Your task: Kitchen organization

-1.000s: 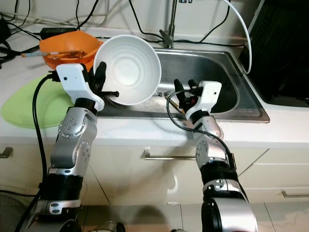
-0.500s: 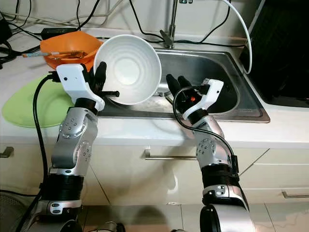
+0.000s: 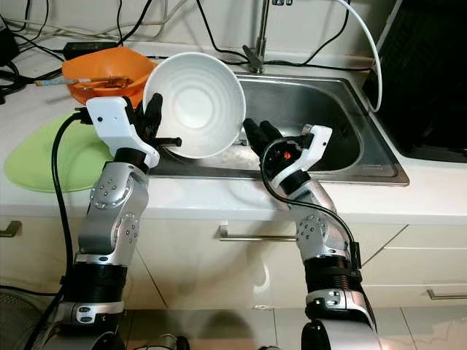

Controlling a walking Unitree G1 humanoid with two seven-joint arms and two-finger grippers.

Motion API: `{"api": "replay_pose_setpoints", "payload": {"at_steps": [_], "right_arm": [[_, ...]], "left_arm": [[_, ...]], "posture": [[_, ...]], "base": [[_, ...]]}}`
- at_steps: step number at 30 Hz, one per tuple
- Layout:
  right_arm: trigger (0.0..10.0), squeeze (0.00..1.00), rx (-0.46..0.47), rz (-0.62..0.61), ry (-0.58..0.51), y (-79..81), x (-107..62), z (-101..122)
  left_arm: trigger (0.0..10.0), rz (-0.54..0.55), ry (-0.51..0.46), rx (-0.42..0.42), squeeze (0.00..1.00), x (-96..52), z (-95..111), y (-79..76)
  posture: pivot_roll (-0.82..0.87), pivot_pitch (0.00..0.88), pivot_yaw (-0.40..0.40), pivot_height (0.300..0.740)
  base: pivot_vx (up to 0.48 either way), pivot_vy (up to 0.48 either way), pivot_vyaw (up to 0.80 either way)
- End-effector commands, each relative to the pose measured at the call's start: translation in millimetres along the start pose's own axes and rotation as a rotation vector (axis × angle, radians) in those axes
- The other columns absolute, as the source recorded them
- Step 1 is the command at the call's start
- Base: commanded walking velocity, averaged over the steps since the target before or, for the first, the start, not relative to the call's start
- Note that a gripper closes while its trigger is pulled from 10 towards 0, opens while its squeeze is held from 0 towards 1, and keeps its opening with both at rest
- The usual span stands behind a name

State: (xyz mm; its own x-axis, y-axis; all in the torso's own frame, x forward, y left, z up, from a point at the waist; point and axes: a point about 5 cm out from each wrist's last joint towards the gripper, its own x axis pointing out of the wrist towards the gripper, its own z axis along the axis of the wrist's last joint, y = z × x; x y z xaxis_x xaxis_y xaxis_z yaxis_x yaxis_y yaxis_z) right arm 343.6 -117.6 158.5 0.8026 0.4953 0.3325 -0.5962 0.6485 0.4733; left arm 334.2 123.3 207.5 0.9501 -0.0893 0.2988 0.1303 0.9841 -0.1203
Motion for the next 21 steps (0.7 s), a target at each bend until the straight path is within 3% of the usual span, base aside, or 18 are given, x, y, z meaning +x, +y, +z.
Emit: {"api": "replay_pose_setpoints", "payload": {"at_steps": [1, 21], "right_arm": [[10.0, 0.0, -0.004, 0.01, 0.008, 1.0, -0.5, -1], [10.0, 0.0, -0.022, -0.007, 0.036, 1.5, 0.2, -4]], "left_arm": [[10.0, -0.036, -0.01, -0.015, 0.0, 0.0, 3, -5.6], [10.0, -0.15, -0.01, -0.072, 0.0, -3.8, 4, -19.5]], "posture": [[0.0, 0.002, -0.007, 0.74], [0.0, 0.004, -0.013, 0.74]], "base": [[0.0, 0.0, 0.0], [0.0, 0.0, 0.0]]}}
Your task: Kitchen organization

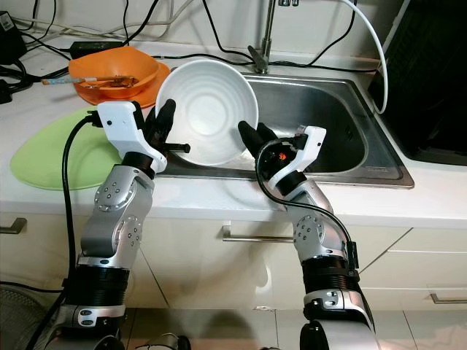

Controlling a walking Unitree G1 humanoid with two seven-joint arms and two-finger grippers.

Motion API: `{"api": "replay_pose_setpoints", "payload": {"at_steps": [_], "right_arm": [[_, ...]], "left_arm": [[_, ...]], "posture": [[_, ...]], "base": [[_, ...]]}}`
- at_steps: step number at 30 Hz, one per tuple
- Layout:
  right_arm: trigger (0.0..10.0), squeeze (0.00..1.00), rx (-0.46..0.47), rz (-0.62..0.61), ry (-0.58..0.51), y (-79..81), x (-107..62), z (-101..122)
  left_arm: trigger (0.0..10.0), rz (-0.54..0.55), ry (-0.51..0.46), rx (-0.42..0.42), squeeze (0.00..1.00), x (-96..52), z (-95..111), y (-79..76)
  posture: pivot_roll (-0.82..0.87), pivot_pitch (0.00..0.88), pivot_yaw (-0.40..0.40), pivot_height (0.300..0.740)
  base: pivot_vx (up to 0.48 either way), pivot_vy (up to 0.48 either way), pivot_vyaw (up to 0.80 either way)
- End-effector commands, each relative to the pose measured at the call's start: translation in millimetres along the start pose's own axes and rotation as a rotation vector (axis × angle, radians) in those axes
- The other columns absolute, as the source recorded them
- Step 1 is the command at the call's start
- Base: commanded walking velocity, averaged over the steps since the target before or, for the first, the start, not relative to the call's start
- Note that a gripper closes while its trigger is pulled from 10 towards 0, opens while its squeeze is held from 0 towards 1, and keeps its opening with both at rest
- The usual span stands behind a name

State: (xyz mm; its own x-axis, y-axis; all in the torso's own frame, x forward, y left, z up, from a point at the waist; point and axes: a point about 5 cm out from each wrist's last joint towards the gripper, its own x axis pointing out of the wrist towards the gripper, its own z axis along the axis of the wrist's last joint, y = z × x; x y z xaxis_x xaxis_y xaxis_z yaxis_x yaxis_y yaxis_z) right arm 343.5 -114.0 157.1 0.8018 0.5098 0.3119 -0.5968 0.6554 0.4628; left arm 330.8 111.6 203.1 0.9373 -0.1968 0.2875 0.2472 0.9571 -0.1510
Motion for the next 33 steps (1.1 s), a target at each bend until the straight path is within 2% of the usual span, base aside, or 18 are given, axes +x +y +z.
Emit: {"api": "replay_pose_setpoints", "payload": {"at_steps": [1, 8, 9, 10, 11, 12, 23, 24, 26, 27, 33], "right_arm": [[10.0, 0.0, -0.009, -0.008, 0.011, -0.2, -1.0, -0.8], [10.0, 0.0, -0.009, -0.018, 0.01, -1.1, -1.0, -1.2], [8.2, 0.0, -0.01, -0.019, 0.008, -1.3, -1.1, -1.0], [0.5, 0.0, -0.011, -0.022, 0.005, -1.6, -1.3, -0.6], [0.5, 0.0, -0.011, -0.022, 0.005, -1.6, -1.3, -0.6], [0.0, 0.0, -0.013, -0.021, 0.005, -1.5, -1.2, -0.6], [0.0, 0.0, -0.015, -0.018, 0.012, -0.7, -1.0, -2.0], [0.0, 0.0, -0.015, -0.017, 0.012, -0.3, -0.9, -2.2], [0.0, 0.0, -0.014, -0.016, 0.013, -0.2, -0.9, -2.2], [0.0, 0.0, -0.015, -0.015, 0.016, 0.0, -0.8, -2.7], [0.0, 0.0, -0.017, -0.019, 0.019, -0.6, -1.6, -3.1]], "left_arm": [[10.0, -0.052, -0.033, -0.005, 0.0, 0.0, 7.8, -9.4], [10.0, -0.092, -0.019, -0.01, 0.0, -1.3, 5.1, -14.3], [10.0, -0.093, -0.017, -0.01, 0.0, -1.5, 4.6, -14.5], [10.0, -0.092, -0.014, -0.009, 0.0, -1.4, 4.1, -14.2], [10.0, -0.092, -0.014, -0.009, 0.0, -1.4, 4.1, -14.2], [10.0, -0.092, -0.013, -0.008, 0.0, -1.4, 4.0, -13.9], [10.0, -0.086, -0.002, 0.027, 0.0, -1.7, 2.2, -12.2], [10.0, -0.082, -0.003, 0.045, 0.41, -1.6, 2.4, -11.6], [10.0, -0.08, -0.005, 0.057, 0.41, -1.5, 2.6, -11.2], [10.0, -0.094, -0.001, 0.06, 1.0, -1.5, 1.9, -11.7], [10.0, -0.097, -0.004, 0.069, 1.0, -2.1, 1.7, -13.1]], "posture": [[0.0, 0.005, -0.014, 0.74], [0.0, 0.005, -0.013, 0.74], [-0.01, 0.006, -0.012, 0.74], [-0.01, 0.005, -0.012, 0.74], [-0.01, 0.005, -0.012, 0.74], [-0.01, 0.006, -0.012, 0.74], [0.0, 0.008, -0.013, 0.74], [0.0, 0.008, -0.013, 0.74], [0.0, 0.009, -0.014, 0.74], [0.0, 0.01, -0.014, 0.74], [0.0, 0.009, -0.014, 0.74]], "base": [[0.0, 0.0, 0.0], [0.0, 0.0, 0.0], [0.0, 0.0, 0.0], [0.0, 0.0, 0.0], [0.0, 0.0, 0.0], [0.0, 0.0, 0.0], [0.0, 0.0, 0.0], [0.0, 0.0, 0.0], [0.0, 0.0, 0.0], [0.0, 0.0, 0.0], [0.0, 0.0, 0.0]]}}
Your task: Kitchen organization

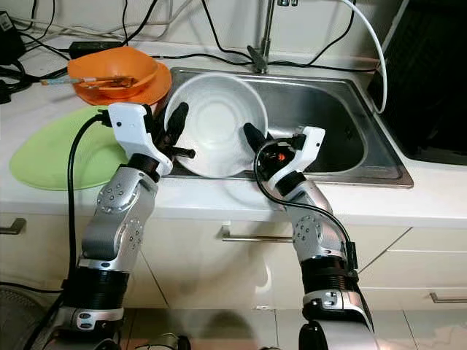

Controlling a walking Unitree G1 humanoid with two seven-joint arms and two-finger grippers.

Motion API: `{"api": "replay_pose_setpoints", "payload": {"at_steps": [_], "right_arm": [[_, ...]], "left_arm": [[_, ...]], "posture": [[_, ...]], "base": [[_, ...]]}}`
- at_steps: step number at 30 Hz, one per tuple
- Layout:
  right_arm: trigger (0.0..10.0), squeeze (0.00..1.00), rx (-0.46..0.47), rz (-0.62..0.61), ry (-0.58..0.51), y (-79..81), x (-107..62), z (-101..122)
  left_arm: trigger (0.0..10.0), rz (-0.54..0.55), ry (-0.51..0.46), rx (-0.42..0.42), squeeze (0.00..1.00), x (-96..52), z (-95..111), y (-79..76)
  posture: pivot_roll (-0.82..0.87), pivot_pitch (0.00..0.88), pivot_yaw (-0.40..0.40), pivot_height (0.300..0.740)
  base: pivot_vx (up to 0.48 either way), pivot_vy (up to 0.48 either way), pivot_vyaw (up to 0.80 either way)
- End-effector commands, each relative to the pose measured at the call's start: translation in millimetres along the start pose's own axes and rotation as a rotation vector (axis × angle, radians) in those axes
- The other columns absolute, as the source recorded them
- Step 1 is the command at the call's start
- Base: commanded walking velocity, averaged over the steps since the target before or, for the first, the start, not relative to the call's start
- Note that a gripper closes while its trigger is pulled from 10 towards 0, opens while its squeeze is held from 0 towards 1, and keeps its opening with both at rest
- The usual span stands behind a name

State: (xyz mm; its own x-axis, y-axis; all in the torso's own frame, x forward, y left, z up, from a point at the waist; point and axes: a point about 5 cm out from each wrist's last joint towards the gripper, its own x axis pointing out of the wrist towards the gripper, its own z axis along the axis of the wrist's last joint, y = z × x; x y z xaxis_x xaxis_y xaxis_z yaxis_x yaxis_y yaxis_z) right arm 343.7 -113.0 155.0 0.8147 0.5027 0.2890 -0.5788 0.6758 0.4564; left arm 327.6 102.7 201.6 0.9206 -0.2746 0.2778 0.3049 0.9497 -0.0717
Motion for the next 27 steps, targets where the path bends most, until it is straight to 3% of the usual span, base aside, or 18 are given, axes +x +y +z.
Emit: {"api": "replay_pose_setpoints", "payload": {"at_steps": [1, 14, 18, 19, 27], "right_arm": [[0.0, 0.0, -0.001, 0.004, 0.004, -0.2, -1.6, -1], [0.0, 0.0, -0.006, -0.031, -0.007, -3.8, -1.2, 1], [0.0, 0.0, -0.021, -0.103, -0.025, -10.2, -1.2, 3], [0.0, 0.0, -0.032, -0.16, -0.044, -15.7, -1.1, 6], [0.0, 0.0, -0.036, -0.402, -0.171, -42.3, -5.9, 30]], "left_arm": [[10.0, -0.018, -0.023, 0.01, 1.0, -0.2, 5, -3.9], [10.0, -0.001, -0.037, 0.009, 1.0, -0.6, 7, -1.0], [10.0, 0.004, -0.038, 0.014, 1.0, -0.7, 7, -1.2], [10.0, 0.006, -0.038, 0.017, 0.0, -0.6, 7, -0.8], [10.0, 0.006, -0.038, 0.001, 0.0, -1.2, 6, -1.3]], "posture": [[0.0, 0.009, -0.014, 0.74], [0.0, 0.01, -0.013, 0.74], [0.0, 0.01, -0.013, 0.74], [0.0, 0.008, -0.012, 0.74], [0.0, 0.008, -0.014, 0.74]], "base": [[0.0, 0.0, 0.0], [0.0, 0.0, 0.0], [0.0, 0.0, 0.0], [0.0, 0.0, 0.0], [0.0, 0.0, 0.0]]}}
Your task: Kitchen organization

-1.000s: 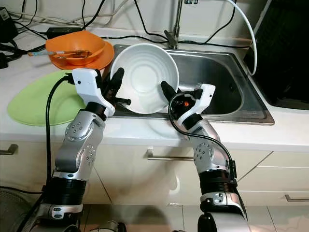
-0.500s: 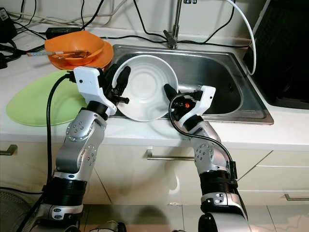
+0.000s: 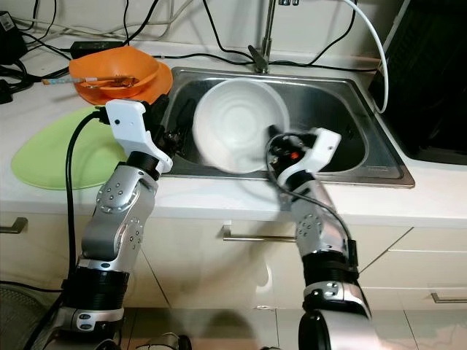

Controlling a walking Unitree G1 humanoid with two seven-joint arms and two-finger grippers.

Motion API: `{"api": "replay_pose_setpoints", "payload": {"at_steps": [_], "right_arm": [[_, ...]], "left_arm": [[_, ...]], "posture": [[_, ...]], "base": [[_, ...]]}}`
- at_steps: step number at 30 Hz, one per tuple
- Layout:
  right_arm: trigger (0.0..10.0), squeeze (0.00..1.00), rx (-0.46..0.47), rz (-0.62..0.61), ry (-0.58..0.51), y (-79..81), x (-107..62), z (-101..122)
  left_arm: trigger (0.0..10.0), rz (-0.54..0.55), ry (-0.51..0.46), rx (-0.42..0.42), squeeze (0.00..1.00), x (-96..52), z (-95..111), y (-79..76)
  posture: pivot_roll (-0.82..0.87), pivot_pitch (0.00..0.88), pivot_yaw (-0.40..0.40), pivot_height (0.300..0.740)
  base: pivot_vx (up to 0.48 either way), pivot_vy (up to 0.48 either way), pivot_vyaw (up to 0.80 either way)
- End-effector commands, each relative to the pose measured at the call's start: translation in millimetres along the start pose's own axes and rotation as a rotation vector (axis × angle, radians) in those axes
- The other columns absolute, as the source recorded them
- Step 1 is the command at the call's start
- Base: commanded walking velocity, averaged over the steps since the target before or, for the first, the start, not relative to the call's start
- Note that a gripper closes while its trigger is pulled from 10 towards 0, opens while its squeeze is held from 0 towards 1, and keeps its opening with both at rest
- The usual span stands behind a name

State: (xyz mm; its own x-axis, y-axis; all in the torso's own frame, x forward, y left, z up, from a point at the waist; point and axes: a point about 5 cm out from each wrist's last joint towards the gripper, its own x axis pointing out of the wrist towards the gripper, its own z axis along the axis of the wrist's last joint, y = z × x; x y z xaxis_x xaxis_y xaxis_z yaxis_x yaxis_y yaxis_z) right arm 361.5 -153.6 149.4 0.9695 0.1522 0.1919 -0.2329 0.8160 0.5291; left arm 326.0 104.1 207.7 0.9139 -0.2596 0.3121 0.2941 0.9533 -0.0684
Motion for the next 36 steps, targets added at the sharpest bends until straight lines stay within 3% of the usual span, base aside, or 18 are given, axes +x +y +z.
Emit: {"api": "replay_pose_setpoints", "payload": {"at_steps": [1, 8, 12, 14, 17, 21, 22, 24, 25, 36], "right_arm": [[0.0, 0.0, 0.004, -0.044, -0.08, -3.3, 3.9, 15], [0.0, 0.0, -0.046, -0.139, -0.116, -9.6, 6.6, 21], [0.0, 0.0, -0.124, -0.161, -0.138, -9.5, 11.0, 27], [0.0, 0.0, -0.151, -0.154, -0.143, -7.7, 14.1, 29], [0.0, 0.0, -0.17, -0.145, -0.151, -4.9, 18.3, 33], [0.0, 0.0, -0.216, -0.138, -0.159, -1.3, 24.1, 37], [5.7, 0.0, -0.232, -0.135, -0.159, 0.8, 27.6, 38], [5.7, 0.0, -0.261, -0.132, -0.156, 2.1, 30.5, 40], [10.0, 0.0, -0.284, -0.126, -0.154, 3.2, 32.1, 41], [10.0, 0.0, -0.597, -0.061, -0.035, 17.2, 52.5, 43]], "left_arm": [[10.0, -0.012, 0.005, -0.019, 0.0, -1.5, -1, -2.7], [10.0, -0.071, 0.055, -0.029, 0.0, -3.4, -8, -9.8], [10.0, -0.207, 0.144, -0.032, 0.0, -9.5, -20, -25.9], [10.0, -0.257, 0.238, -0.014, 0.0, -15.3, -33, -32.5], [10.0, -0.285, 0.315, 0.021, 0.0, -22.5, -48, -34.6], [10.0, -0.263, 0.356, -0.001, 0.0, -26.8, -54, -32.4], [10.0, -0.25, 0.362, -0.002, 0.0, -27.2, -55, -30.3], [10.0, -0.258, 0.361, -0.007, 0.0, -27.5, -54, -30.4], [10.0, -0.26, 0.361, -0.013, 0.0, -27.5, -54, -30.7], [10.0, -0.277, 0.363, -0.009, 0.0, -27.6, -48, -32.9]], "posture": [[0.0, 0.009, -0.014, 0.74], [0.0, 0.01, -0.013, 0.74], [0.0, 0.009, -0.013, 0.74], [0.0, 0.01, -0.015, 0.74], [0.0, 0.01, -0.015, 0.74], [0.0, 0.01, -0.016, 0.74], [0.0, 0.01, -0.016, 0.74], [0.0, 0.01, -0.016, 0.74], [0.0, 0.009, -0.018, 0.74], [0.0, 0.007, -0.02, 0.74]], "base": [[0.0, 0.0, 0.0], [0.0, 0.0, 0.0], [0.0, 0.0, 0.0], [0.0, 0.0, 0.0], [0.0, 0.0, 0.0], [0.0, 0.0, 0.0], [0.0, 0.0, 0.0], [0.0, 0.0, 0.0], [0.0, 0.0, 0.0], [0.0, 0.0, 0.0]]}}
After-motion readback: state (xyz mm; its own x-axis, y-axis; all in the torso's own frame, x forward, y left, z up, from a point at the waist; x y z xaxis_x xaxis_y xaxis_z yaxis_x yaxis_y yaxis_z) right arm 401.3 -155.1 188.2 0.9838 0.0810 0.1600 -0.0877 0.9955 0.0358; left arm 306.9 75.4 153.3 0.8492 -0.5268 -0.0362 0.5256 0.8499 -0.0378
